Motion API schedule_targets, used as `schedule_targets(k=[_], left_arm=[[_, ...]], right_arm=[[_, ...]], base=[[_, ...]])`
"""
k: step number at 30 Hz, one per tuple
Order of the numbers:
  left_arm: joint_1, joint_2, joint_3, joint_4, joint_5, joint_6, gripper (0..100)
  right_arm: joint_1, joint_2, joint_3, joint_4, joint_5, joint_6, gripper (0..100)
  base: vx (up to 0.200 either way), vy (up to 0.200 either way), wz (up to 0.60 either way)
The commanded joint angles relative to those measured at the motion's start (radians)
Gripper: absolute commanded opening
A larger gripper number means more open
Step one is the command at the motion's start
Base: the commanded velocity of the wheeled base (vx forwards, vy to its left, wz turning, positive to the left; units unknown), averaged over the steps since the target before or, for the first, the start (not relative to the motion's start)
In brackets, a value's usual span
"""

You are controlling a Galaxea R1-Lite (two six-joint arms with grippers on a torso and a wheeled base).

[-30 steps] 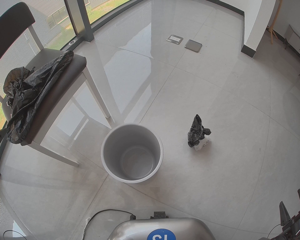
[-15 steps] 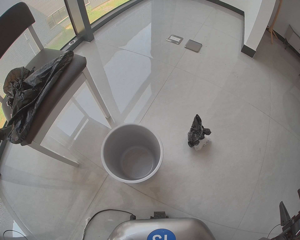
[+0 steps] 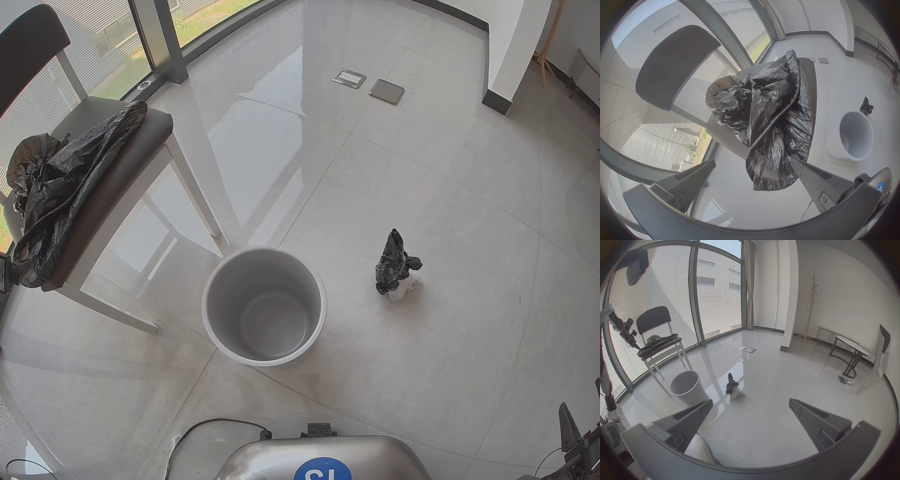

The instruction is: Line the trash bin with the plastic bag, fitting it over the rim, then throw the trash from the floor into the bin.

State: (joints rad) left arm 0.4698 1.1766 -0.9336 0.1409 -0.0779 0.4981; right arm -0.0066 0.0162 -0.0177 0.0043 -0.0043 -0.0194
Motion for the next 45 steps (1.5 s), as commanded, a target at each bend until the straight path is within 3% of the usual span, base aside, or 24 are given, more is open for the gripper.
schedule_targets(k=[1, 13, 36, 37, 45], left_arm=[[-0.007, 0.051, 0.002, -0.035, 0.012, -0.007, 100], [-0.013, 0.153, -0.008, -0.161, 0.049, -0.021, 100], [0.012, 0.218, 0.006, -0.233, 0.047, -0.039, 100], [0.010, 0.218, 0.007, -0.233, 0.046, -0.047, 0], [0.010, 0.204, 0.018, -0.233, 0.046, -0.046, 0]], right_arm=[[0.000, -0.016, 0.016, 0.000, 0.000, -0.001, 100], [0.000, -0.016, 0.016, 0.000, 0.000, -0.001, 100], [0.000, -0.016, 0.018, -0.001, 0.000, 0.002, 100], [0.000, -0.016, 0.018, -0.001, 0.000, 0.002, 100], [0.000, -0.016, 0.018, -0.001, 0.000, 0.002, 100]], base=[[0.000, 0.000, 0.00], [0.000, 0.000, 0.00], [0.000, 0.000, 0.00], [0.000, 0.000, 0.00], [0.000, 0.000, 0.00]])
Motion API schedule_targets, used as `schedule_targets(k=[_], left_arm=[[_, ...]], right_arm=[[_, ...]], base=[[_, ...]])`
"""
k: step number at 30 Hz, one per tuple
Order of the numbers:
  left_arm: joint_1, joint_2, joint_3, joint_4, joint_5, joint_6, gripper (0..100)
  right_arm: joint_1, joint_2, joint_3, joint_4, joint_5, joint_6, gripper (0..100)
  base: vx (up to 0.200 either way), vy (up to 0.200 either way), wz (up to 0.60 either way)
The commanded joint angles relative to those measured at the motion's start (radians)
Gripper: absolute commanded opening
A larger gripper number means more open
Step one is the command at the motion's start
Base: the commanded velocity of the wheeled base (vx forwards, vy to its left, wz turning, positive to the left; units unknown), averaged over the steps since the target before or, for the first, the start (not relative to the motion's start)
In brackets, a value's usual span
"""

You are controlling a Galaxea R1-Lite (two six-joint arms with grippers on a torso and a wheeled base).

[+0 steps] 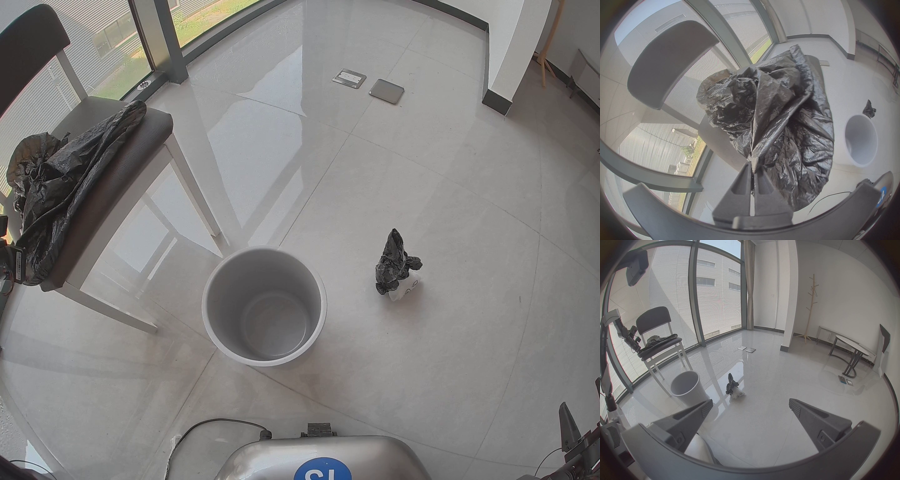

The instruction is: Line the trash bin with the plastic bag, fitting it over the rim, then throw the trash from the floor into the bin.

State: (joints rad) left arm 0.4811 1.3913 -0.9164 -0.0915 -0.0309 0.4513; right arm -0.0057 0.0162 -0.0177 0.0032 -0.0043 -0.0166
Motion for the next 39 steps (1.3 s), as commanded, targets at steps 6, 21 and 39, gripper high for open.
schedule_targets(k=[6, 21, 39], left_arm=[[-0.022, -0.066, 0.007, 0.007, -0.038, 0.000, 0], [-0.084, -0.258, 0.148, 0.001, -0.060, -0.074, 0], [-0.105, -0.394, 0.145, 0.029, -0.136, -0.345, 0]], right_arm=[[0.000, -0.016, 0.018, 0.000, -0.002, 0.001, 100], [0.000, -0.016, 0.018, 0.000, 0.000, 0.003, 100], [0.000, -0.016, 0.016, -0.003, 0.038, -0.068, 100]], base=[[0.000, 0.000, 0.00], [0.000, 0.000, 0.00], [0.000, 0.000, 0.00]])
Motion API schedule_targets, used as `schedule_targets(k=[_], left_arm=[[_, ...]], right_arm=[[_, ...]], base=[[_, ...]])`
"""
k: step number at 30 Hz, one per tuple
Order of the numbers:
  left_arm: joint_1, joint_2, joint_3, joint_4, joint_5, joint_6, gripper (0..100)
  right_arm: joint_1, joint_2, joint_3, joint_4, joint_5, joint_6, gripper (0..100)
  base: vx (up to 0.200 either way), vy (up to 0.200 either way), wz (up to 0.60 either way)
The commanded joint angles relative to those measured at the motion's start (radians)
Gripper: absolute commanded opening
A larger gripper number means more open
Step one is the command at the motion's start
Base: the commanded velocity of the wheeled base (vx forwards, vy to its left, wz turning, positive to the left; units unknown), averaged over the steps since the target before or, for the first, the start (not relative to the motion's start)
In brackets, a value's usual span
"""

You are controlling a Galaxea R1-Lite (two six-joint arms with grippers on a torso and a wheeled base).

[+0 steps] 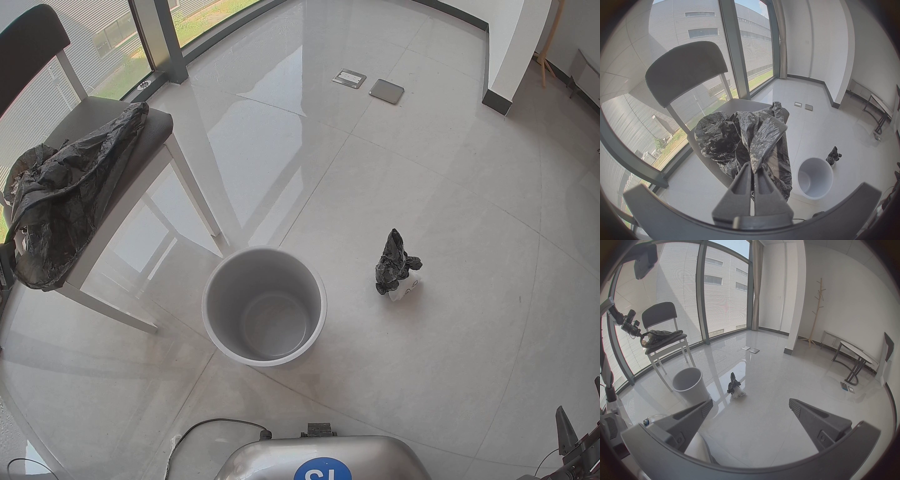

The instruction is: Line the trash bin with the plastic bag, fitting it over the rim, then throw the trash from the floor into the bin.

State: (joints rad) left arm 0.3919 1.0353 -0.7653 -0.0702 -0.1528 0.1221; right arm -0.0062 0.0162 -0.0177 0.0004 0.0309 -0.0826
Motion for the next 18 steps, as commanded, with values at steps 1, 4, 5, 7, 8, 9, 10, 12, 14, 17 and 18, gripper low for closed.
schedule_targets(k=[1, 4, 5, 7, 8, 9, 10, 12, 14, 17, 18], left_arm=[[-0.021, -0.041, -0.011, 0.015, -0.024, -0.019, 0], [-0.028, -0.058, -0.031, 0.053, -0.048, -0.019, 0], [-0.033, -0.060, -0.040, 0.070, -0.056, -0.019, 0], [-0.030, -0.055, -0.061, 0.096, -0.073, -0.019, 0], [-0.030, -0.052, -0.072, 0.099, -0.076, -0.019, 0], [-0.030, -0.052, -0.072, 0.099, -0.076, -0.019, 0], [-0.030, -0.041, -0.086, 0.099, -0.080, -0.019, 0], [-0.028, -0.029, -0.101, 0.099, -0.091, -0.019, 0], [-0.031, -0.023, -0.108, 0.096, -0.099, -0.021, 0], [-0.028, -0.011, -0.108, 0.090, -0.099, -0.021, 0], [-0.027, -0.006, -0.104, 0.089, -0.094, -0.021, 0]], right_arm=[[0.000, -0.016, 0.016, 0.000, 0.004, -0.002, 100], [0.000, -0.016, 0.018, -0.002, 0.007, -0.002, 100], [0.000, -0.016, 0.018, -0.002, 0.007, -0.003, 100], [0.000, -0.016, 0.018, -0.002, 0.007, -0.006, 100], [0.000, -0.016, 0.018, -0.002, 0.007, -0.008, 100], [0.000, -0.016, 0.018, -0.002, 0.007, -0.008, 100], [0.000, -0.016, 0.018, -0.002, 0.001, -0.003, 100], [0.000, -0.016, 0.018, -0.002, -0.002, -0.002, 100], [0.000, -0.016, 0.018, -0.002, -0.002, 0.000, 100], [0.000, -0.016, 0.016, -0.002, -0.002, 0.004, 100], [0.000, -0.016, 0.016, 0.000, -0.002, 0.006, 100]], base=[[0.000, 0.000, 0.00], [0.000, 0.000, 0.00], [0.000, 0.000, 0.00], [0.000, 0.000, 0.00], [0.000, 0.000, 0.00], [0.000, 0.000, 0.00], [0.000, 0.000, 0.00], [0.000, 0.000, 0.00], [0.000, 0.000, 0.00], [0.000, 0.000, 0.00], [0.000, 0.000, 0.00]])
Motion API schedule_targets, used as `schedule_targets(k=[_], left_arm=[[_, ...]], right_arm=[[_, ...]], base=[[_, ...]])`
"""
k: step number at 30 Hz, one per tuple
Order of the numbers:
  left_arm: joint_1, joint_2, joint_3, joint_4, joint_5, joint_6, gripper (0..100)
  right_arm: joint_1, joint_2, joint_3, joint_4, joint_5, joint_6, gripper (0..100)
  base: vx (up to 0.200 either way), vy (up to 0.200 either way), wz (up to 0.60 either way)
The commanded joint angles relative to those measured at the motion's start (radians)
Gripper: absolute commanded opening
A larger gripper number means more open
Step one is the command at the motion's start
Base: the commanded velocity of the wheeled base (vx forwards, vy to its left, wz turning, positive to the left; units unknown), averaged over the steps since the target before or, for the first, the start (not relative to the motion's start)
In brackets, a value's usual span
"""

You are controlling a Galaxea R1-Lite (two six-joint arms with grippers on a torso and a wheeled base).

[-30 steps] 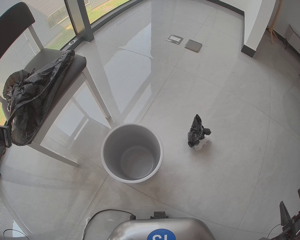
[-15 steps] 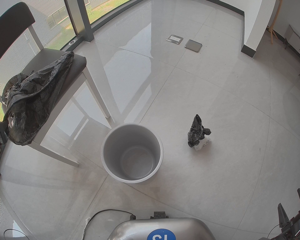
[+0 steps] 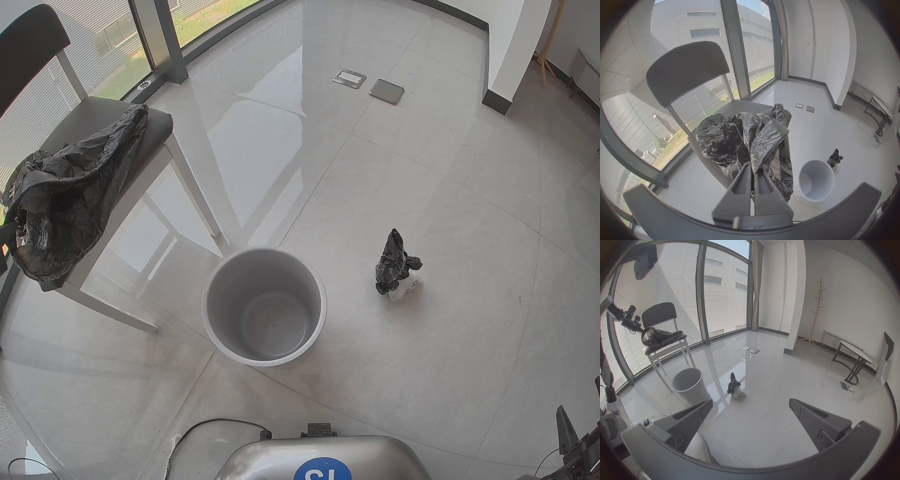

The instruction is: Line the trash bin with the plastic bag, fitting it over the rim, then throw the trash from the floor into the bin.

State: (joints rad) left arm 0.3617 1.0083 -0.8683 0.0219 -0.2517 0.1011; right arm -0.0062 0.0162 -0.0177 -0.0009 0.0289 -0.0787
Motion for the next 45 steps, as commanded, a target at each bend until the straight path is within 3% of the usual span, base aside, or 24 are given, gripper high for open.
schedule_targets(k=[1, 7, 12, 22, 36, 45], left_arm=[[0.003, 0.023, -0.001, -0.004, 0.008, 0.002, 0], [0.005, 0.021, -0.005, -0.004, 0.005, 0.002, 0], [0.006, 0.021, -0.005, 0.000, 0.000, -0.003, 0], [0.005, 0.018, -0.006, -0.005, 0.005, -0.012, 0], [0.003, 0.013, -0.021, -0.014, 0.003, -0.012, 0], [-0.006, 0.009, -0.024, -0.013, 0.000, -0.014, 0]], right_arm=[[0.000, -0.016, 0.016, 0.002, 0.000, 0.000, 100], [0.002, -0.004, 0.016, 0.002, 0.000, 0.005, 100], [0.002, -0.016, 0.018, 0.002, -0.017, 0.066, 100], [0.002, -0.016, 0.018, 0.002, -0.023, 0.066, 100], [0.002, -0.016, 0.018, 0.002, -0.023, 0.068, 100], [0.002, -0.016, 0.018, 0.002, -0.024, 0.071, 100]], base=[[0.000, 0.000, 0.00], [0.000, 0.000, 0.00], [0.000, 0.000, 0.00], [0.000, 0.000, 0.00], [0.000, 0.000, 0.60], [0.000, 0.000, 0.00]])
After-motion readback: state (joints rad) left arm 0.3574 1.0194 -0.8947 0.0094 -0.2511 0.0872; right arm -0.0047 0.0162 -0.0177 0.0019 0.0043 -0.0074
